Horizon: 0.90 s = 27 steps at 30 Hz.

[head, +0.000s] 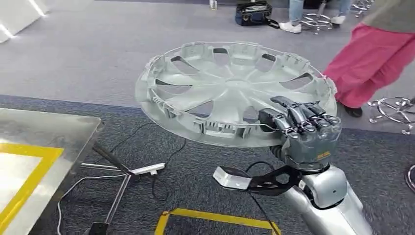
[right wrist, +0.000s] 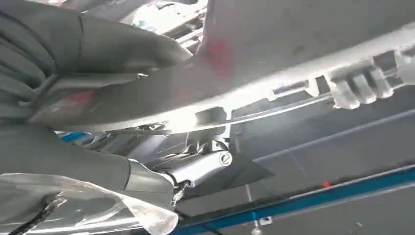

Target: Take the parts from the cabinet and place them on the table.

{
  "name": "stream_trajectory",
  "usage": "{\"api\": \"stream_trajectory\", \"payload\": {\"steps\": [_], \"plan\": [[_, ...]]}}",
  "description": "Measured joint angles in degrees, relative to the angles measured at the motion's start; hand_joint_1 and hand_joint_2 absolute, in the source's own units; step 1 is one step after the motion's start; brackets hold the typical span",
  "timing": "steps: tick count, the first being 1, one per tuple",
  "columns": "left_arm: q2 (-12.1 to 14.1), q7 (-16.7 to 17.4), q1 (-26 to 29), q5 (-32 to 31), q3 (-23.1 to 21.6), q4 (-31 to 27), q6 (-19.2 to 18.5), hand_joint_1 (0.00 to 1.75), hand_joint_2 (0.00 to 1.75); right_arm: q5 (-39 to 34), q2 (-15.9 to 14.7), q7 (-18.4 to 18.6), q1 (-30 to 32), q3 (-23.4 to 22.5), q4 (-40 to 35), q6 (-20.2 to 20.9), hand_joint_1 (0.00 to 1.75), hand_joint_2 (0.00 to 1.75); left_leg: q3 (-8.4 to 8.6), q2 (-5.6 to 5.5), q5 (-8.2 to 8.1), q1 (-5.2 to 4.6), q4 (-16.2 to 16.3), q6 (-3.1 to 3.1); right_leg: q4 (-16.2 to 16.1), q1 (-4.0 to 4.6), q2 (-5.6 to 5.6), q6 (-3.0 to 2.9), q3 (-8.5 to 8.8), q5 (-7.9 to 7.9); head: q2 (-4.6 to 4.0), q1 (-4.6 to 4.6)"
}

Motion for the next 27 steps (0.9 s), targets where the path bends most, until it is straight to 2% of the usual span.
{"api": "stream_trajectory", "payload": {"steps": [1, 2, 3, 4, 5, 6, 7, 10, 11, 12, 13, 14, 15, 16, 17, 18, 19, 20, 21, 22, 25, 26, 27], "plan": [[0.0, 0.0, 0.0, -0.1, 0.0, 0.0, 0.0, 0.0, 0.0, 0.0, 0.0, -0.1, 0.0, 0.0, 0.0, 0.0, 1.75, 1.75, -1.06, 0.06, -0.17, 0.05, 2.1, -0.12, 0.0, 0.01, -0.78, 0.05, 0.04, -0.11, 0.0, -0.04], [0.0, -0.1, 0.1, -0.1, 0.0, 0.0, 0.0, 0.0, 0.0, 0.0, 0.0, -0.1, 0.1, 0.0, 0.0, 0.0, 1.75, 1.75, -0.67, 0.1, 1.03, 0.06, 1.3, -0.18, 0.0, 0.02, -1.56, 0.06, 0.13, -0.2, 0.0, -0.04], [0.1, -0.1, 0.2, -0.3, 0.0, 0.0, 0.0, 0.0, 0.0, 0.0, 0.0, -0.2, 0.2, 0.0, 0.0, 0.0, 1.75, 1.75, 1.0, 0.27, 3.26, 0.05, -2.0, -0.11, 0.0, 0.07, -2.28, 0.14, 0.28, -0.32, 0.0, -0.07], [0.2, -0.1, 0.3, -0.4, 0.1, 0.0, 0.0, 0.0, 0.0, 0.0, 0.0, -0.4, 0.2, 0.0, 0.0, 0.0, 1.75, 1.75, 3.77, 0.81, 5.91, -0.02, -7.2, 0.14, 0.0, 0.11, -2.94, 0.24, 0.53, -0.5, -0.02, -0.04], [0.2, -0.2, 0.2, -0.5, 0.1, 0.0, 0.1, 0.0, 0.0, 0.0, 0.0, -0.4, 0.2, -0.1, 0.0, 0.0, 1.75, 1.75, 6.83, 2.24, 8.1, -0.23, -12.6, 0.57, 0.0, 0.2, -3.64, 0.41, 0.87, -0.71, 0.0, -0.04], [0.2, -0.3, 0.1, -0.6, 0.1, 0.0, 0.3, 0.0, 0.0, 0.0, 0.0, -0.5, 0.2, -0.2, 0.0, 0.0, 1.75, 1.75, 8.29, 5.41, 7.32, -0.93, -15.2, 1.03, 0.1, 0.48, -4.15, 0.7, 0.99, -0.92, 0.0, -0.02], [0.3, -0.4, -0.1, -0.7, 0.1, 0.0, 0.6, 0.0, 0.0, 0.0, 0.0, -0.6, 0.1, -0.3, 0.0, 0.0, 1.75, 1.75, 8.2, 5.08, 7.48, -1.08, -15.7, 1.65, 0.2, 0.86, -4.6, 1.11, 0.93, -1.19, 0.0, 0.02], [0.2, -0.9, 0.2, -1.2, 0.1, 0.0, 1.1, 0.0, 0.0, 0.0, 0.0, -1.1, 0.2, -0.6, 0.0, 0.0, 1.75, 1.75, 7.85, 2.92, 7.53, -1.21, -15.8, 2.42, -0.1, 0.89, -6.59, 1.83, 1.52, -1.37, 0.0, 0.0], [0.2, -0.9, 0.3, -1.2, 0.1, 0.0, 1.2, 0.0, 0.0, 0.0, 0.0, -1.1, 0.2, -0.7, -0.1, 0.0, 1.75, 1.75, 8.17, 2.29, 7.88, -0.62, -16.2, 2.9, 0.2, 0.51, -5.31, 2.37, 0.9, -2.02, -0.02, -0.07], [0.1, -1.0, 0.2, -1.3, 0.1, 0.0, 1.3, 0.0, 0.0, 0.0, 0.0, -1.1, 0.3, -0.8, -0.2, 0.0, 1.75, 1.75, 8.13, 1.77, 7.91, -0.56, -16.3, 3.01, 1.6, 0.4, -2.26, 2.52, 0.5, -3.14, 0.0, 0.24], [0.2, -1.0, 0.0, -1.5, 0.1, 0.0, 1.4, 0.0, 0.0, 0.0, 0.0, -1.2, 0.5, -1.0, -0.3, 0.0, 1.75, 1.75, 8.03, 1.15, 8.0, -0.51, -16.2, 3.43, 5.5, 0.32, -0.2, 2.58, -1.25, -5.28, 0.0, 0.35], [0.2, -1.0, -0.2, -1.7, 0.1, 0.0, 1.6, 0.0, 0.0, 0.0, 0.0, -1.4, 0.8, -1.3, -0.3, 0.0, 1.75, 1.75, 7.98, 0.39, 8.05, -0.5, -16.2, 3.53, 10.7, 0.27, 0.55, 2.68, -3.68, -7.61, 0.0, 0.48], [0.2, -1.0, -0.3, -2.0, 0.1, 0.0, 1.6, 0.0, 0.0, 0.0, 0.0, -1.6, 1.0, -1.5, -0.3, 0.0, 1.75, 1.75, 7.94, -0.39, 8.02, -0.51, -16.2, 3.58, 15.3, 0.27, 0.75, 2.79, -6.03, -9.42, 0.0, 0.5], [0.2, -1.0, -0.3, -2.4, 0.1, 0.0, 1.6, 0.0, 0.0, 0.0, 0.0, -1.9, 1.3, -1.8, -0.3, 0.0, 1.75, 1.75, 7.95, -1.15, 8.02, -0.52, -16.2, 3.58, 18.4, 0.28, 0.79, 2.88, -7.77, -10.14, 0.0, 0.46], [0.2, -1.0, -0.3, -2.9, 0.1, 0.0, 1.6, 0.0, 0.0, 0.0, 0.0, -2.3, 1.8, -2.3, -0.3, 0.0, 1.75, 1.75, 7.97, -2.02, 8.03, -0.51, -16.2, 3.57, 18.7, 0.27, 0.81, 2.89, -8.27, -9.27, 0.0, 0.5], [0.1, -0.9, -0.3, -3.4, 0.0, 0.0, 1.6, 0.0, 0.0, 0.0, 0.0, -2.7, 2.2, -2.7, -0.5, 0.0, 1.75, 1.75, 7.97, -3.0, 8.05, -0.41, -16.1, 3.52, 15.9, 0.22, 0.85, 2.84, -7.3, -6.93, 0.0, 0.55], [0.1, -0.9, -0.3, -3.7, 0.0, 0.0, 1.5, 0.0, 0.0, 0.0, 0.0, -3.2, 2.5, -3.1, -0.7, 0.0, 1.75, 1.75, 8.02, -3.83, 8.05, -0.34, -16.0, 3.47, 11.3, 0.15, 1.05, 2.78, -5.27, -4.18, 0.0, 0.48], [0.1, -0.9, -0.4, -4.2, -0.1, 0.0, 1.4, 0.0, 0.0, 0.0, 0.0, -3.6, 2.7, -3.5, -1.0, 0.0, 1.75, 1.75, 8.08, -4.57, 8.02, -0.28, -15.9, 3.33, 6.0, -0.04, 2.08, 2.66, -2.81, -1.44, -0.02, 0.55], [0.1, -0.9, -0.5, -4.6, -0.2, 0.0, 1.1, 0.0, 0.0, 0.0, 0.0, -4.2, 3.0, -4.0, -1.3, 0.0, 1.75, 1.75, 7.95, -5.21, 7.98, -0.19, -15.9, 3.07, 2.0, -0.39, 5.04, 2.64, -1.15, -0.25, 0.0, 0.57], [0.1, -0.9, -0.8, -4.9, -0.4, 0.0, 0.9, 0.0, 0.0, 0.0, 0.0, -4.9, 3.4, -4.7, -1.6, 0.0, 1.75, 1.75, 7.47, -5.96, 7.99, -0.51, -15.3, 2.53, 0.5, -0.73, 6.93, 2.57, -0.51, -0.87, 0.0, 0.44], [0.1, -0.9, -0.8, -6.3, -1.2, 0.0, -0.1, 0.0, 0.0, 0.0, 0.3, -7.2, 5.2, -7.2, -3.4, 0.0, 1.75, 1.75, 6.81, -8.11, 8.75, 0.19, -15.9, 1.26, 0.8, -0.13, 5.04, 1.98, -0.05, -0.98, 0.0, 0.46], [0.1, -0.9, -0.8, -6.5, -1.3, 0.0, -0.3, 0.0, 0.0, 0.0, 0.5, -7.8, 5.8, -8.0, -3.8, 0.0, 1.75, 1.75, 6.77, -8.65, 8.63, 0.14, -15.8, 0.92, 0.2, -0.62, 4.21, 1.55, 0.17, -0.71, 0.0, 0.46], [0.2, -1.0, -0.8, -6.7, -1.6, 0.0, -0.4, 0.0, 0.0, 0.0, 0.7, -8.2, 6.2, -8.7, -4.3, 0.0, 1.75, 1.75, 6.45, -5.18, 7.83, -0.25, -14.9, 0.69, 0.0, -0.55, 3.35, 1.25, 0.54, -0.62, 0.0, 0.41]]}}
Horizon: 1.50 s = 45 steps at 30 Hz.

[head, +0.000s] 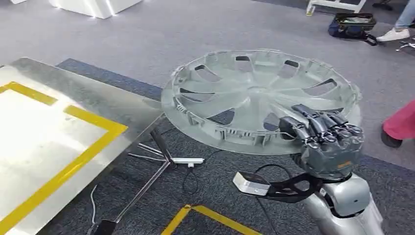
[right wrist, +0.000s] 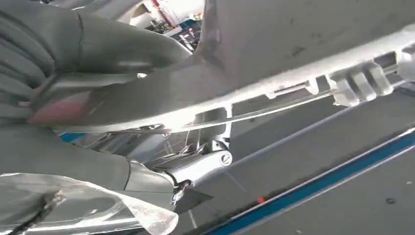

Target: Take the parts from the cabinet and place them on the table.

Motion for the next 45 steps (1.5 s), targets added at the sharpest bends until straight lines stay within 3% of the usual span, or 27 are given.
{"api": "stream_trajectory", "payload": {"steps": [1, 2, 4, 5, 6, 8, 9, 10, 14, 16, 17, 19, 21, 23, 24, 25, 29, 30, 31, 32, 35, 36, 38, 39, 40, 41, 45], "plan": [[0.0, 0.0, -0.2, -0.2, -0.2, 0.0, -0.1, 0.0, 0.0, 0.0, 0.3, -0.1, 0.4, -0.7, -0.5, 0.0, 1.75, 1.75, -1.23, 3.04, -1.94, -0.12, 2.8, -0.27, 0.0, 0.1, -0.83, -0.54, 0.16, -0.09, 0.0, -0.64], [-0.1, 0.0, -0.5, -0.3, -0.5, 0.0, -0.1, 0.0, 0.0, 0.0, 0.3, -0.2, 0.7, -1.3, -0.9, 0.0, 1.75, 1.75, -3.31, 4.54, -4.29, 0.01, 7.3, -0.53, 0.0, 0.25, -1.75, -0.75, 0.23, -0.24, -0.02, -0.55], [-0.2, 0.0, -0.7, -0.4, -0.8, 0.0, -0.2, 0.0, 0.0, 0.0, 0.4, -0.3, 1.1, -2.1, -1.2, 0.0, 1.75, 1.75, -7.37, 5.21, -7.79, 0.19, 16.4, -0.79, 0.0, 0.41, -3.57, -0.98, 0.33, -0.43, 0.0, -0.57], [-0.2, 0.0, -0.7, -0.4, -1.0, 0.0, -0.2, 0.0, 0.0, 0.0, 0.5, -0.4, 1.3, -2.3, -1.2, 0.0, 1.75, 1.75, -7.74, 5.24, -7.6, 0.2, 17.4, -0.81, 0.0, 0.41, -4.29, -0.96, 0.43, -0.51, 0.0, -0.63], [-0.1, 0.0, -0.7, -0.4, -1.0, 0.0, -0.2, 0.0, 0.0, 0.0, 0.6, -0.5, 1.6, -2.6, -1.3, 0.0, 1.75, 1.75, -6.8, 5.27, -6.23, 0.2, 15.9, -0.78, 0.0, 0.43, -4.97, -0.89, 0.56, -0.64, -0.02, -0.63], [-0.1, 0.0, -0.7, -0.6, -1.1, 0.0, -0.2, 0.0, 0.0, 0.0, 0.8, -1.3, 2.1, -3.1, -1.7, 0.0, 1.75, 1.75, -1.63, 6.35, -1.4, 0.01, 6.4, -0.21, 0.0, 0.54, -6.34, -0.65, 1.09, -1.02, 0.0, -0.66], [-0.1, -0.1, -0.8, -1.1, -1.3, 0.0, -0.3, 0.0, 0.0, 0.0, 1.0, -2.2, 2.5, -3.7, -2.3, 0.0, 1.75, 1.75, 1.21, 8.62, 0.32, -0.36, 1.4, 0.42, 0.0, 0.66, -7.01, -0.45, 1.44, -1.29, 0.0, -0.63], [-0.1, -0.2, -1.0, -1.6, -1.6, 0.0, -0.5, 0.0, 0.0, 0.0, 1.3, -2.9, 3.2, -4.4, -3.0, 0.0, 1.75, 1.75, 2.15, 10.22, -0.84, -1.13, -0.1, 0.75, 0.2, 1.18, -7.77, -0.02, 1.43, -1.65, -0.02, -0.66], [-0.5, -0.5, -0.9, -3.5, -2.9, 0.0, -0.8, 0.0, 0.0, 0.0, 2.3, -4.5, 5.8, -7.3, -6.5, 0.0, 1.75, 1.75, 1.86, 7.52, -0.88, -1.05, -0.9, 1.97, -0.3, 1.26, -10.53, 1.18, 2.38, -2.21, -0.02, -0.5], [-0.7, -0.7, -0.8, -4.7, -3.8, 0.0, -0.8, 0.0, 0.0, -0.1, 2.5, -5.0, 8.0, -9.2, -8.8, 0.0, 1.75, 1.75, 2.38, 6.24, -0.65, -0.47, -1.4, 2.62, 2.7, 0.79, -4.92, 1.48, 1.05, -4.87, -0.02, -0.13], [-0.9, -0.7, -1.0, -5.2, -4.3, 0.0, -0.8, 0.0, 0.0, -0.1, 2.6, -5.2, 9.1, -10.1, -10.1, 0.0, 1.75, 1.75, 2.3, 5.55, -0.63, -0.44, -1.4, 2.92, 6.8, 0.74, -3.4, 1.51, -0.99, -6.85, 0.0, 0.05], [-1.4, -0.8, -1.1, -6.4, -5.3, 0.0, -0.8, 0.0, 0.0, -0.1, 2.8, -5.0, 11.7, -12.1, -12.7, 0.0, 1.75, 1.75, 2.31, 3.94, -0.7, -0.49, -1.4, 3.03, 16.4, 0.8, -2.49, 1.61, -6.03, -10.37, 0.0, 0.15], [-2.0, -0.8, -0.7, -7.5, -6.4, 0.0, -0.5, 0.0, 0.0, -0.1, 3.0, -4.5, 14.7, -14.4, -15.4, 0.0, 1.75, 1.75, 2.47, 2.26, -0.78, -0.47, -1.3, 3.03, 17.4, 0.78, -2.46, 1.66, -7.65, -8.51, 0.0, 0.15], [-2.7, -0.2, -0.6, -7.8, -7.1, 0.0, 0.4, 0.0, 0.0, -0.1, 3.1, -3.9, 17.0, -15.8, -17.9, 0.0, 1.75, 1.75, 2.76, 0.63, -0.94, -0.34, -1.2, 2.8, 8.2, 0.59, -2.05, 1.63, -4.23, -2.51, 0.0, 0.13], [-3.1, 0.4, -0.6, -8.1, -7.4, 0.0, 0.9, 0.0, 0.0, -0.1, 3.2, -3.6, 17.9, -16.4, -19.0, 0.0, 1.75, 1.75, 2.86, -0.11, -1.08, -0.27, -1.1, 2.58, 3.1, 0.31, -0.7, 1.73, -2.0, 0.07, 0.0, 0.18], [-3.5, 0.8, -0.6, -8.5, -7.7, 0.0, 1.4, 0.0, 0.0, -0.1, 3.3, -3.5, 18.6, -17.0, -19.9, 0.0, 1.75, 1.75, 2.68, -0.57, -1.19, -0.5, -1.0, 2.23, 1.5, 0.04, 2.26, 1.78, -1.11, -0.9, 0.0, 0.19], [-5.3, 2.1, 0.1, -12.2, -10.2, 0.2, 2.3, 0.0, 0.0, 0.0, 4.7, -3.5, 23.5, -20.0, -24.8, 0.0, 1.75, 1.75, 1.88, -2.98, -0.82, -0.23, -0.8, 1.0, 0.9, 0.25, 0.67, 0.5, -0.42, -0.81, 0.0, 0.09], [-5.4, 2.3, 0.3, -13.2, -10.9, 0.3, 2.4, 0.0, 0.0, 0.0, 5.4, -3.5, 24.8, -20.6, -26.0, 0.0, 1.75, 1.75, 1.8, -2.01, -1.33, -0.23, -0.4, 0.8, 0.5, -0.14, -0.2, 0.05, -0.12, -0.67, 0.0, 0.13], [-5.9, 2.5, 0.4, -14.3, -11.7, 0.4, 2.7, 0.0, 0.0, 0.0, 6.1, -3.5, 26.3, -21.1, -27.3, 0.0, 1.75, 1.75, 1.19, 1.81, -2.67, -0.71, 1.3, 0.4, 0.5, 0.01, -0.83, -0.24, 0.11, -0.79, 0.0, -0.15], [-6.1, 2.7, 0.3, -15.5, -12.8, 0.4, 3.1, 0.0, 0.0, 0.0, 7.1, -3.7, 27.8, -21.8, -29.2, 0.0, 1.75, 1.75, -0.4, 3.98, -4.8, -0.65, 4.8, 0.05, 0.5, 0.2, -1.76, -0.58, 0.22, -0.93, 0.0, -0.61], [-6.5, 3.1, 0.2, -16.8, -15.0, 0.6, 3.5, 0.0, 0.0, 0.0, 9.1, -4.3, 30.7, -23.1, -31.8, 0.0, 1.75, 1.75, -5.83, 5.34, -9.66, -0.38, 17.0, -0.08, 0.6, 0.59, -4.28, -0.96, 0.43, -1.27, 0.0, -0.5], [-6.6, 3.1, 0.3, -17.3, -15.7, 0.8, 3.6, 0.0, 0.0, 0.0, 10.1, -4.8, 31.6, -23.5, -32.7, 0.0, 1.75, 1.75, -5.53, 5.36, -8.86, -0.38, 16.7, 0.03, 0.6, 0.72, -5.08, -0.97, 0.53, -1.38, 0.0, -0.59], [-6.7, 3.3, 0.3, -18.5, -17.0, 0.9, 4.0, 0.0, 0.0, 0.0, 12.1, -5.7, 33.1, -24.3, -34.2, 0.0, 1.75, 1.75, -1.42, 5.7, -4.77, -0.58, 9.3, 0.72, 0.6, 1.05, -6.48, -1.02, 0.82, -1.6, 0.0, -0.57], [-6.7, 3.4, 0.3, -19.1, -17.7, 0.9, 4.1, 0.0, 0.0, 0.0, 13.1, -6.0, 33.7, -24.5, -35.0, 0.0, 1.75, 1.75, 1.7, 7.0, -2.72, -0.97, 3.9, 1.41, 0.6, 1.19, -7.09, -1.0, 1.07, -1.73, 0.0, -0.53], [-6.8, 3.4, 0.2, -19.3, -18.3, 0.9, 4.1, 0.0, 0.0, 0.0, 13.8, -6.1, 34.1, -24.7, -35.4, 0.0, 1.75, 1.75, 3.82, 10.39, -2.81, -1.73, 0.0, 2.29, 0.5, 1.25, -7.61, -0.95, 1.3, -1.84, 0.0, -0.48], [-6.8, 3.5, 0.1, -19.7, -18.8, 0.9, 4.1, 0.0, 0.0, 0.0, 14.5, -6.1, 34.5, -25.0, -35.7, 0.0, 1.75, 1.75, 4.18, 11.21, -3.12, -2.01, -0.7, 2.54, 0.6, 1.68, -8.15, -0.54, 1.24, -2.12, 0.0, -0.44], [-7.1, 3.8, 0.3, -20.6, -20.8, 1.3, 4.2, 0.0, 0.0, 0.1, 16.2, -5.9, 35.8, -25.4, -35.8, 0.0, 1.75, 1.75, 4.4, 8.07, -2.45, -1.68, -1.7, 3.22, 0.4, 1.45, -9.79, 0.61, 1.98, -2.69, 0.0, -0.52]]}}
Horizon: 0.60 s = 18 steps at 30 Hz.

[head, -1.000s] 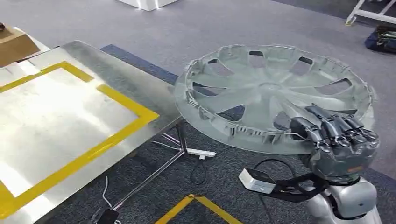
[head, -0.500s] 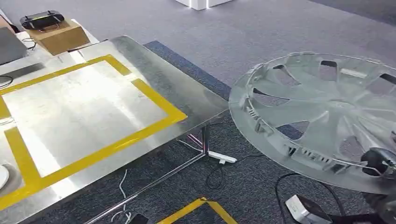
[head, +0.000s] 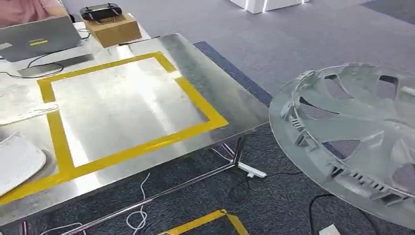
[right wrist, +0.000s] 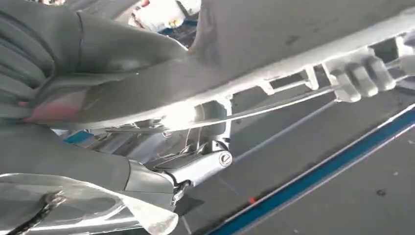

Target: Take the parts from the cabinet and place them on the table.

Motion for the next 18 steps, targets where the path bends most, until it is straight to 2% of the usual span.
{"api": "stream_trajectory", "payload": {"steps": [1, 2, 3, 4, 5, 6, 7, 8, 9, 10, 11, 12, 14, 15, 16, 17, 18], "plan": [[-0.1, -0.1, 0.1, -0.1, -0.5, 0.0, 0.1, 0.0, 0.0, 0.0, 0.1, 0.2, 0.1, -0.1, 0.0, 0.0, 1.75, 1.75, 0.04, -0.55, 0.23, 0.17, -0.3, 0.14, 1.2, -0.17, 3.47, 0.2, -0.63, -1.05, -0.02, 0.28], [-0.1, -0.2, -0.1, -0.2, -0.8, 0.0, 0.1, 0.0, 0.0, 0.0, 0.1, 0.4, 0.3, -0.1, 0.0, 0.0, 1.75, 1.75, -0.09, -1.24, 0.41, 0.3, -0.3, 0.46, 4.4, -0.31, 5.79, 0.26, -1.97, -3.1, 0.0, 0.31], [-0.3, -0.4, -0.2, -0.2, -1.1, 0.0, 0.0, 0.0, 0.0, 0.0, 0.2, 0.8, 0.4, -0.2, 0.0, 0.0, 1.75, 1.75, -0.19, -2.03, 0.48, 0.33, -0.3, 0.56, 9.2, -0.4, 6.83, 0.39, -4.2, -5.57, 0.0, 0.64], [-0.4, -0.6, -0.2, -0.1, -1.4, 0.0, 0.1, 0.0, 0.0, 0.0, 0.2, 1.6, 0.4, -0.2, 0.1, 0.0, 1.75, 1.75, -0.26, -2.73, 0.49, 0.33, -0.3, 0.58, 13.9, -0.48, 7.2, 0.53, -6.47, -7.47, -0.02, 0.57], [-0.4, -0.8, -0.2, 0.3, -1.6, 0.0, 0.1, 0.0, 0.0, 0.0, 0.2, 2.7, 0.3, -0.2, 0.2, 0.0, 1.75, 1.75, -0.27, -3.58, 0.5, 0.33, -0.2, 0.58, 17.4, -0.51, 7.24, 0.68, -8.26, -8.35, 0.0, 0.63], [-0.4, -0.9, -0.2, 1.0, -1.5, 0.0, 0.0, 0.0, 0.0, 0.0, 0.2, 3.9, 0.1, -0.2, 0.4, 0.0, 1.75, 1.75, -0.21, -4.4, 0.53, 0.33, -0.2, 0.52, 17.9, -0.63, 7.24, 0.79, -8.79, -7.66, -0.02, 0.61], [-0.3, -1.2, -0.3, 1.9, -1.5, 0.0, -0.4, 0.0, 0.0, 0.0, -0.5, 5.4, -0.3, 0.0, 0.5, 0.0, 1.75, 1.75, -0.12, -5.38, 0.57, 0.39, -0.2, 0.44, 15.7, -0.77, 7.25, 0.87, -8.03, -5.59, 0.0, 0.59], [-0.1, -1.3, -0.7, 2.8, -1.5, 0.0, -1.3, 0.0, 0.0, 0.0, -1.5, 7.2, -1.0, 0.5, 0.8, 0.0, 1.75, 1.75, -0.02, -6.36, 0.59, 0.48, -0.1, 0.32, 10.8, -0.98, 7.44, 1.0, -5.96, -2.4, 0.0, 0.59], [0.1, -1.3, -1.2, 3.8, -1.4, 0.0, -2.3, 0.0, 0.0, 0.1, -2.7, 9.3, -1.7, 1.5, 1.2, 0.0, 1.75, 1.75, 0.07, -7.15, 0.54, 0.59, 0.0, 0.11, 5.4, -1.35, 8.43, 1.23, -3.54, 0.49, 0.0, 0.61], [0.4, -1.3, -1.7, 4.3, -1.4, 0.0, -2.9, 0.0, 0.0, 0.0, -3.6, 10.2, -2.4, 2.1, 1.5, 0.0, 1.75, 1.75, -0.03, -7.84, 0.44, 0.69, 0.2, -0.21, 1.4, -1.85, 11.11, 1.51, -1.74, 1.32, 0.0, 0.63], [0.7, -1.3, -2.4, 4.7, -1.4, 0.0, -3.2, 0.0, 0.0, 0.0, -4.3, 10.6, -2.9, 2.6, 2.1, 0.0, 1.75, 1.75, -0.52, -8.57, 0.43, 0.39, 0.8, -0.68, 0.2, -1.8, 12.76, 1.45, -1.22, 0.63, 0.0, 0.72], [1.0, -1.3, -2.9, 4.7, -1.3, 0.0, -3.4, 0.0, 0.0, 0.0, -4.8, 10.7, -3.1, 2.8, 2.3, 0.0, 1.75, 1.75, -0.96, -9.21, 0.64, 0.52, 0.8, -0.89, 0.5, -1.74, 12.15, 0.93, -0.82, 0.63, 0.0, 0.68], [1.4, -1.2, -3.1, 5.2, -1.2, 0.0, -3.8, 0.0, 0.0, 0.1, -5.7, 11.2, -3.7, 3.7, 2.8, 0.0, 1.75, 1.75, -1.32, -10.56, 1.12, 0.87, 0.7, -1.68, 0.6, -1.35, 10.93, 0.31, -0.96, 0.69, 0.0, 0.68], [1.6, -0.5, -3.2, 6.1, -1.0, 0.0, -4.4, 0.0, 0.0, 0.1, -6.4, 12.0, -4.1, 4.3, 3.1, 0.0, 1.75, 1.75, -1.54, -11.04, 1.0, 0.9, 0.8, -1.86, 0.3, -1.64, 10.18, -0.14, -0.83, 0.94, 0.0, 0.68], [1.8, 0.4, -3.3, 7.1, -0.6, -0.1, -5.0, 0.0, 0.0, 0.2, -7.2, 12.7, -4.7, 5.1, 3.5, 0.0, 1.75, 1.75, -1.86, -7.61, 0.19, 0.61, 1.8, -2.1, 0.1, -1.59, 9.45, -0.63, -0.7, 1.06, 0.0, 0.59], [2.0, 1.7, -3.8, 8.3, 0.0, -0.2, -5.5, 0.0, 0.0, 0.2, -8.0, 13.2, -5.3, 6.0, 4.0, 0.0, 1.75, 1.75, -3.14, -5.05, -1.5, 0.5, 4.4, -2.37, 0.1, -1.42, 8.69, -1.11, -0.7, 1.0, 0.0, 0.15], [2.1, 2.5, -4.4, 9.2, 0.5, -0.4, -5.6, 0.0, 0.0, 0.1, -8.5, 13.5, -5.8, 6.6, 4.5, 0.0, 1.75, 1.75, -5.16, -3.79, -3.68, 0.62, 8.5, -2.57, 0.1, -1.22, 7.78, -1.34, -0.73, 0.9, 0.0, 0.28]]}}
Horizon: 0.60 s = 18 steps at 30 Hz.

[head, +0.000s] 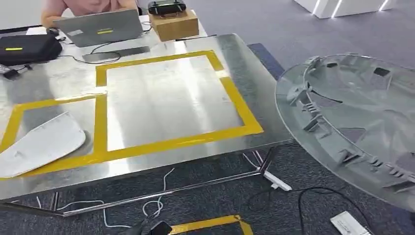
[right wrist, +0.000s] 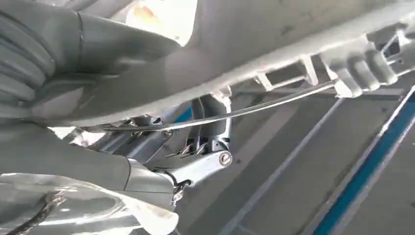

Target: Take the parts from the cabinet and place them on the table.

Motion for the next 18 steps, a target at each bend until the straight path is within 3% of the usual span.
{"api": "stream_trajectory", "payload": {"steps": [1, 2, 3, 4, 6, 7, 8, 12, 13, 14, 15, 17, 18], "plan": [[0.2, 0.7, -0.5, 0.7, 0.5, -0.1, 0.0, 0.0, 0.0, 0.0, -0.4, 0.0, -0.7, 0.5, 0.8, 0.0, 1.75, 1.75, -2.49, 0.63, -2.22, 0.13, 5.3, -0.1, 0.0, 0.16, -0.99, -0.14, 0.02, -0.09, -0.02, -0.06], [0.4, 1.2, -0.7, 1.0, 0.8, -0.1, 0.0, 0.0, 0.0, 0.0, -0.7, -0.1, -1.4, 1.0, 1.5, 0.0, 1.75, 1.75, -4.26, 0.72, -3.42, 0.17, 9.1, -0.13, 0.0, 0.27, -1.81, -0.24, 0.04, -0.16, 0.0, -0.07], [0.6, 1.9, -0.7, 1.5, 1.2, -0.2, 0.3, 0.0, 0.0, 0.0, -1.1, 0.0, -1.9, 1.5, 2.3, 0.0, 1.75, 1.75, -4.93, 0.75, -3.31, 0.19, 10.4, -0.08, 0.0, 0.35, -2.55, -0.33, 0.12, -0.24, 0.0, -0.09], [0.8, 2.4, -0.5, 2.0, 1.5, -0.2, 0.6, 0.0, 0.0, 0.0, -1.5, 0.3, -2.3, 2.1, 2.8, 0.0, 1.75, 1.75, -4.2, 0.8, -1.85, 0.18, 9.1, 0.1, 0.0, 0.45, -3.29, -0.38, 0.24, -0.36, 0.0, -0.11], [1.2, 2.8, -0.3, 2.6, 2.3, -0.2, 0.9, 0.0, 0.0, 0.0, -2.3, 0.9, -2.8, 3.3, 3.9, 0.0, 1.75, 1.75, -0.01, 1.62, 2.89, -0.08, 0.5, 0.92, 0.0, 0.71, -4.63, -0.38, 0.6, -0.63, -0.02, -0.07], [1.3, 2.9, -0.3, 2.7, 2.5, -0.2, 1.0, 0.0, 0.0, 0.0, -2.6, 1.1, -3.0, 3.7, 4.2, 0.0, 1.75, 1.75, 2.69, 3.57, 5.02, -0.6, -4.7, 1.65, 0.0, 0.77, -5.36, -0.3, 0.85, -0.85, 0.0, -0.07], [1.5, 2.9, -0.4, 2.7, 2.7, -0.2, 1.2, 0.0, 0.0, 0.0, -2.8, 1.1, -3.3, 3.9, 4.6, 0.0, 1.75, 1.75, 3.9, 7.1, 4.05, -1.64, -6.8, 2.2, 0.1, 1.13, -6.07, 0.09, 0.91, -1.15, 0.0, 0.02], [1.9, 2.7, 0.1, 3.3, 3.4, -0.2, 1.8, 0.0, 0.0, 0.0, -3.8, 1.4, -4.3, 5.1, 5.8, 0.0, 1.75, 1.75, 3.58, 4.56, 4.2, -1.64, -8.1, 2.62, -0.4, 1.37, -8.87, 0.88, 1.36, -1.46, 0.0, -0.02], [2.0, 2.4, 0.4, 3.2, 3.4, -0.2, 1.9, 0.0, 0.0, 0.0, -4.3, 1.9, -4.7, 5.4, 6.2, 0.0, 1.75, 1.75, 4.3, 3.73, 4.71, -0.99, -8.9, 2.7, 0.0, 1.07, -7.32, 1.13, 1.09, -2.21, 0.0, -0.09], [2.1, 2.1, 0.3, 3.1, 3.5, -0.2, 2.0, 0.0, 0.0, 0.0, -4.7, 2.1, -5.1, 5.7, 6.8, 0.0, 1.75, 1.75, 4.43, 3.03, 4.78, -0.77, -9.1, 2.99, 2.1, 0.98, -3.69, 1.24, 0.22, -3.57, -0.02, 0.24], [2.1, 1.9, 0.1, 2.9, 3.5, -0.2, 2.0, 0.0, 0.0, 0.0, -4.9, 2.1, -5.5, 6.0, 7.3, 0.0, 1.75, 1.75, 4.37, 2.22, 4.79, -0.66, -9.1, 3.04, 6.0, 0.87, -1.76, 1.42, -1.7, -5.41, -0.02, 0.35], [2.2, 1.0, 0.0, 2.7, 3.5, -0.2, 1.4, 0.0, 0.0, 0.0, -5.5, 1.9, -6.1, 6.7, 8.6, 0.0, 1.75, 1.75, 4.37, 0.62, 4.72, -0.66, -9.1, 3.11, 15.1, 0.63, -0.66, 1.77, -6.69, -8.65, -0.02, 0.59], [2.5, 0.7, 0.2, 2.7, 3.5, -0.2, 1.1, 0.0, 0.0, 0.0, -5.8, 1.8, -6.5, 7.1, 9.3, 0.0, 1.75, 1.75, 4.43, -0.19, 4.71, -0.65, -9.1, 3.12, 17.4, 0.59, -0.63, 1.89, -8.33, -8.74, -0.02, 0.55]]}}
